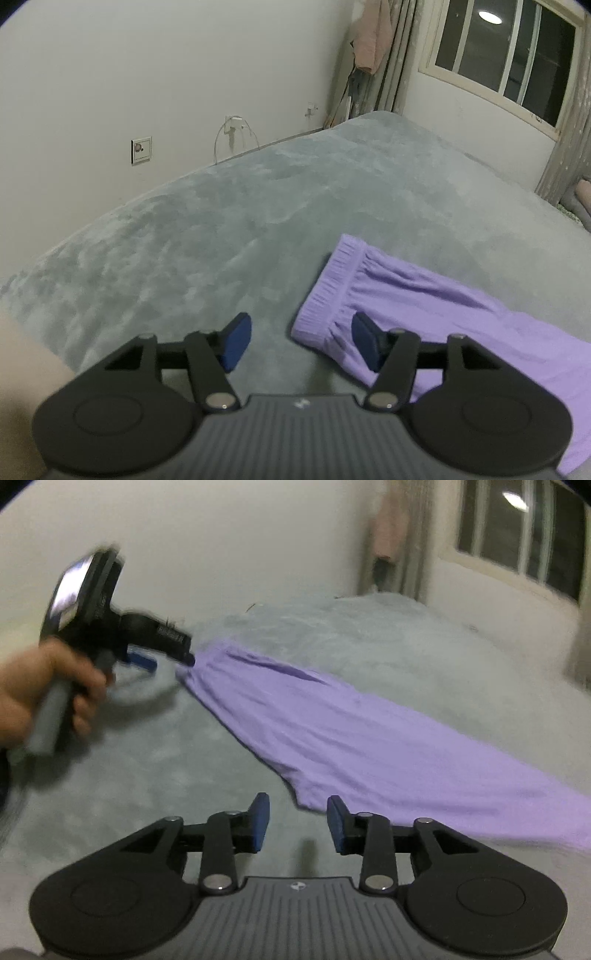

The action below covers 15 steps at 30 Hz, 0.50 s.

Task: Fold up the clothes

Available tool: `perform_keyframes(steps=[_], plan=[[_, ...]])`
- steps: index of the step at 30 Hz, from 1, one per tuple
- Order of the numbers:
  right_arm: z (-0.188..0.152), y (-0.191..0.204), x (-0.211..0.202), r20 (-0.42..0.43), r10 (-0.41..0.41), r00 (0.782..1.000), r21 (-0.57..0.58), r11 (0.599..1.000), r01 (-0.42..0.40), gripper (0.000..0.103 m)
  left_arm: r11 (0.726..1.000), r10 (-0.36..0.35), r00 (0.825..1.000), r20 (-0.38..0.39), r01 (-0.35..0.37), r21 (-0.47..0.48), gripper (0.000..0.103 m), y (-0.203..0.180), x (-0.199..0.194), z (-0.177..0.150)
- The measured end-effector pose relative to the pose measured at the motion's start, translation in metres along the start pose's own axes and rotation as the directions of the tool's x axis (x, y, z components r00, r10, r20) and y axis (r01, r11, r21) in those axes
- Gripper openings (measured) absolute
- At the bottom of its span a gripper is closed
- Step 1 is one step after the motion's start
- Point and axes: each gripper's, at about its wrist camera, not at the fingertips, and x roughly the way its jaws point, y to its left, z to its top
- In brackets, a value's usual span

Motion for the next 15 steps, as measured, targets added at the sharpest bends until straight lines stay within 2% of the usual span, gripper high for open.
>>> perform_keyframes(steps=[2, 5, 7, 10, 13, 15], plan=[[-0.003, -0.008, -0.005, -0.012, 0.029, 1.0, 0.059, 0.998, -0.028, 0.035, 1.0, 0.0, 1.0, 0.02, 0.0, 0.017, 0.066, -0.005, -0.005, 0.002], [-0.008, -0.016, 0.002, -0.026, 0.033, 0.999, 0.091, 0.995, -0.031, 0.04, 0.997, 0.036, 0.997, 0.063, -0.039, 0.061, 0.067, -0.02, -0.007, 0.007], [-0.012, -0.022, 0.006, -0.028, 0.043, 0.999, 0.123, 0.992, -0.039, 0.041, 0.996, 0.021, 0.999, 0.044, -0.024, 0.089, 0.068, -0.034, 0.002, 0.014], [-0.019, -0.027, 0.009, -0.042, 0.005, 0.999, 0.118, 0.993, 0.0, 0.043, 0.994, -0.005, 1.0, -0.023, 0.007, 0.112, 0.083, -0.054, 0.032, 0.03], [-0.02, -0.034, 0.005, -0.033, -0.027, 0.999, 0.111, 0.993, 0.03, 0.046, 0.994, 0.059, 0.998, -0.029, -0.056, 0.089, 0.083, -0.06, 0.058, 0.043], [-0.021, -0.038, 0.002, -0.022, -0.034, 0.999, 0.119, 0.992, 0.037, 0.049, 0.992, 0.095, 0.995, -0.023, -0.093, 0.087, 0.072, -0.063, 0.073, 0.047]])
